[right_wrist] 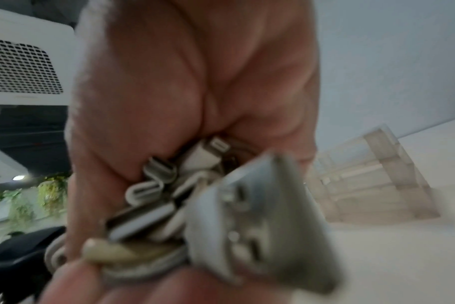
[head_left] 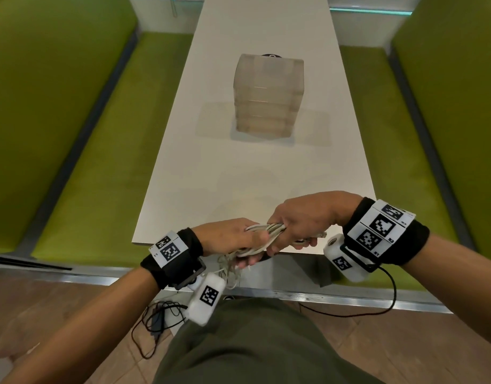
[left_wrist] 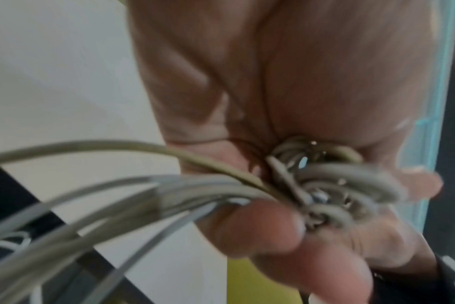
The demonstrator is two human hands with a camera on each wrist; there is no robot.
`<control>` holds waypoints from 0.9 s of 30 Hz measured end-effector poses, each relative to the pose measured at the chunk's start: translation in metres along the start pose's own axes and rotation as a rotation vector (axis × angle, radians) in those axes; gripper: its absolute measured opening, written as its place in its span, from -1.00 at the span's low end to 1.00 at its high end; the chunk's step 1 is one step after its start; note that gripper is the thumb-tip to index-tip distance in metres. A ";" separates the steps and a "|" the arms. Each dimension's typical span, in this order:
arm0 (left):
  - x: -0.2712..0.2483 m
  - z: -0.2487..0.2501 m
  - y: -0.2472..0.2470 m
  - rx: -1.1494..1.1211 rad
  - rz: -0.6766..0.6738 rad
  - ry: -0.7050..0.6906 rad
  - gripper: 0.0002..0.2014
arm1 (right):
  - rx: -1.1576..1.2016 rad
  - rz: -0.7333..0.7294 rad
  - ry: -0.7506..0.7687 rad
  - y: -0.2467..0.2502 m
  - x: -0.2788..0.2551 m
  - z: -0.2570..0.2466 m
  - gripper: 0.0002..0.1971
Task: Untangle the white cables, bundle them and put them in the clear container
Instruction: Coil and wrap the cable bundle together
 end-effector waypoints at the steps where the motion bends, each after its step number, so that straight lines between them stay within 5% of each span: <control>1: 0.000 -0.001 0.001 -0.057 -0.003 -0.018 -0.51 | 0.002 0.022 -0.006 0.003 0.000 0.000 -0.87; 5: -0.002 -0.014 0.012 -0.114 0.094 -0.043 -0.31 | 0.000 0.144 0.007 0.027 -0.008 0.000 -0.84; 10: -0.004 -0.021 0.016 -0.114 0.257 -0.062 -0.74 | 0.022 0.296 -0.005 0.052 -0.017 0.004 -0.81; 16: 0.002 -0.023 0.002 -0.155 0.307 -0.023 -0.67 | 0.173 0.403 0.043 0.075 -0.029 -0.001 -0.79; 23: 0.009 -0.010 0.014 -0.760 0.555 -0.124 -0.57 | 0.435 0.609 0.038 0.063 -0.024 0.002 -0.83; 27: 0.011 -0.005 0.023 -0.818 0.673 -0.090 -0.52 | 0.447 0.679 -0.046 0.027 0.000 0.003 -0.87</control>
Point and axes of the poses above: each hand's wrist, its own x-axis towards the middle knuckle, its own y-axis out of the back of the hand, z = x × y, the point moved 4 cm from there along x, towards the middle knuckle, and after that the axes turned 14 degrees about z, right-handed, at the moved point
